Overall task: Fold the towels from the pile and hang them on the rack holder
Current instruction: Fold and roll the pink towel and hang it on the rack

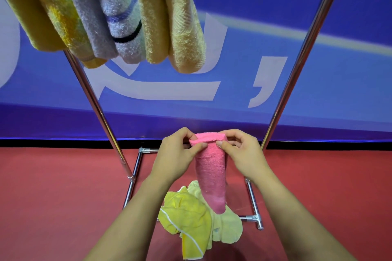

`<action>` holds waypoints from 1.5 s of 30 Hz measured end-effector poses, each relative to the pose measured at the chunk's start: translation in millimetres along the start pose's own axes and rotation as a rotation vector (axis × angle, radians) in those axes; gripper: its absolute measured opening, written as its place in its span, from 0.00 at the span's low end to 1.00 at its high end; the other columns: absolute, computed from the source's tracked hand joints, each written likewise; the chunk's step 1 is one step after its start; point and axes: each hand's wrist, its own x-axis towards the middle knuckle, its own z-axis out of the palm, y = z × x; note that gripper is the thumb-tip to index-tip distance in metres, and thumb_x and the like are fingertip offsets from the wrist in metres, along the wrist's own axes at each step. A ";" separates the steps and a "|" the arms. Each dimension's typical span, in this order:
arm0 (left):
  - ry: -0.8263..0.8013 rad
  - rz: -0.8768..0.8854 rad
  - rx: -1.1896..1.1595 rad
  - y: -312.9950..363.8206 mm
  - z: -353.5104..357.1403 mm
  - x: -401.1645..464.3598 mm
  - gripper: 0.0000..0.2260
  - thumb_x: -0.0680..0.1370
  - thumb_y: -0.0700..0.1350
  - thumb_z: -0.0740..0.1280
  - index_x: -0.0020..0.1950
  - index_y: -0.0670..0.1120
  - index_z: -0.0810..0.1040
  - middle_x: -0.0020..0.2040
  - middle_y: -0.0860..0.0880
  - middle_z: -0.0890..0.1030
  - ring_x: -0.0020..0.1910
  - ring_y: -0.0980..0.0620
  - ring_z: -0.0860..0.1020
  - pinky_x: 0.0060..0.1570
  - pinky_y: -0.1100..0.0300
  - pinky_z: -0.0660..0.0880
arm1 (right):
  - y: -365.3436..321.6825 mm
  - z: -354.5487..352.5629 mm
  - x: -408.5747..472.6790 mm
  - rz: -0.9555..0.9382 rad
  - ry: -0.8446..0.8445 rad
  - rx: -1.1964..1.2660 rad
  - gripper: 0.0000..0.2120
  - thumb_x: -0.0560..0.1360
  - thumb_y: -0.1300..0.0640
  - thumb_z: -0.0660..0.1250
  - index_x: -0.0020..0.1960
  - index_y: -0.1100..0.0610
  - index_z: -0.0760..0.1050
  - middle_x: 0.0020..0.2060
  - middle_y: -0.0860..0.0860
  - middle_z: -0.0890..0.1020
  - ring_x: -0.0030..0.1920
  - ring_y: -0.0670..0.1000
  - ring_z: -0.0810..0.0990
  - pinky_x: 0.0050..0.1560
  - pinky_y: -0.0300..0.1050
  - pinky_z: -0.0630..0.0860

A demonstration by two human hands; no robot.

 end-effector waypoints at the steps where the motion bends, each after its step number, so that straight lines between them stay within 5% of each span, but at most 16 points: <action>1: 0.004 0.002 -0.066 1.3 0.6 0.2 0.12 0.73 0.48 0.79 0.42 0.50 0.76 0.41 0.56 0.83 0.40 0.63 0.82 0.42 0.70 0.75 | -1.1 -0.2 -0.1 -0.004 0.007 0.016 0.09 0.75 0.67 0.74 0.51 0.54 0.83 0.45 0.47 0.87 0.45 0.44 0.85 0.51 0.36 0.79; 5: 0.017 0.024 -0.228 3.2 3.6 1.0 0.14 0.72 0.44 0.80 0.46 0.51 0.74 0.36 0.55 0.78 0.35 0.58 0.78 0.42 0.62 0.77 | -4.5 0.6 -0.3 -0.019 0.039 0.047 0.09 0.76 0.66 0.72 0.53 0.56 0.82 0.47 0.50 0.87 0.46 0.47 0.86 0.51 0.38 0.80; 10: -0.004 0.080 -0.335 7.1 3.6 0.7 0.20 0.74 0.42 0.79 0.62 0.53 0.76 0.36 0.54 0.74 0.35 0.57 0.75 0.43 0.59 0.77 | -9.8 4.8 -3.5 0.001 0.047 0.168 0.08 0.79 0.68 0.68 0.54 0.58 0.81 0.46 0.54 0.87 0.40 0.46 0.86 0.43 0.36 0.81; 15: -0.154 0.063 -0.511 14.0 -1.6 -4.6 0.27 0.74 0.40 0.78 0.72 0.49 0.75 0.50 0.52 0.80 0.48 0.61 0.80 0.51 0.67 0.76 | -23.1 10.1 -8.1 -0.048 -0.008 0.308 0.11 0.80 0.70 0.65 0.53 0.58 0.81 0.44 0.50 0.87 0.43 0.46 0.86 0.46 0.37 0.82; 18: -0.177 0.049 -0.513 19.2 3.6 -7.5 0.21 0.75 0.41 0.77 0.67 0.48 0.81 0.60 0.54 0.85 0.60 0.60 0.82 0.59 0.64 0.77 | -27.1 14.0 -11.1 -0.093 -0.042 0.314 0.12 0.80 0.69 0.65 0.55 0.57 0.82 0.47 0.51 0.88 0.49 0.48 0.86 0.53 0.43 0.83; 21: -0.137 0.048 -0.566 24.8 10.1 -9.9 0.10 0.78 0.40 0.73 0.59 0.47 0.85 0.54 0.55 0.87 0.57 0.59 0.84 0.56 0.67 0.76 | -29.1 15.4 -10.9 -0.108 0.018 0.315 0.12 0.80 0.68 0.65 0.56 0.55 0.82 0.47 0.48 0.88 0.47 0.45 0.86 0.50 0.38 0.81; 26: -0.104 0.090 -0.588 33.6 11.2 -10.8 0.11 0.80 0.40 0.71 0.59 0.52 0.84 0.54 0.61 0.87 0.57 0.62 0.83 0.55 0.71 0.74 | -27.1 14.1 -9.6 -0.116 0.040 0.318 0.15 0.80 0.68 0.66 0.58 0.52 0.81 0.51 0.49 0.87 0.48 0.44 0.85 0.52 0.38 0.79; 30: -0.110 0.080 -0.596 34.9 8.6 -11.7 0.10 0.81 0.41 0.70 0.59 0.53 0.85 0.52 0.59 0.87 0.55 0.62 0.84 0.52 0.69 0.76 | -18.8 8.5 -10.4 -0.125 -0.081 0.206 0.29 0.75 0.68 0.73 0.72 0.51 0.72 0.68 0.50 0.78 0.62 0.46 0.80 0.64 0.46 0.77; 34: -0.168 0.068 -0.580 32.8 4.2 -12.0 0.09 0.81 0.42 0.70 0.60 0.49 0.85 0.52 0.52 0.88 0.54 0.57 0.85 0.54 0.62 0.78 | -6.6 9.2 -12.0 -0.072 -0.172 0.059 0.47 0.67 0.60 0.81 0.79 0.46 0.61 0.74 0.42 0.72 0.72 0.43 0.73 0.69 0.44 0.72; 36: -0.193 0.082 -0.541 32.5 2.2 -12.0 0.08 0.80 0.42 0.71 0.58 0.50 0.86 0.52 0.51 0.88 0.52 0.57 0.85 0.55 0.61 0.78 | -4.6 11.4 -12.8 -0.032 -0.194 0.110 0.42 0.67 0.66 0.81 0.76 0.51 0.67 0.70 0.44 0.78 0.68 0.43 0.77 0.66 0.42 0.75; 40: -0.231 0.110 -0.529 37.4 -4.2 -11.4 0.09 0.80 0.40 0.71 0.56 0.53 0.85 0.51 0.58 0.87 0.54 0.61 0.84 0.55 0.67 0.76 | 3.8 19.8 -11.2 0.011 -0.154 0.068 0.12 0.68 0.67 0.79 0.50 0.58 0.85 0.45 0.50 0.89 0.46 0.45 0.85 0.50 0.43 0.81; 45: -0.184 0.111 -0.555 44.4 -12.6 -6.8 0.09 0.80 0.41 0.71 0.54 0.54 0.85 0.48 0.61 0.87 0.50 0.64 0.83 0.52 0.69 0.76 | 28.0 34.5 -13.8 0.096 -0.119 0.099 0.12 0.67 0.66 0.81 0.49 0.60 0.85 0.45 0.54 0.89 0.48 0.52 0.87 0.53 0.48 0.82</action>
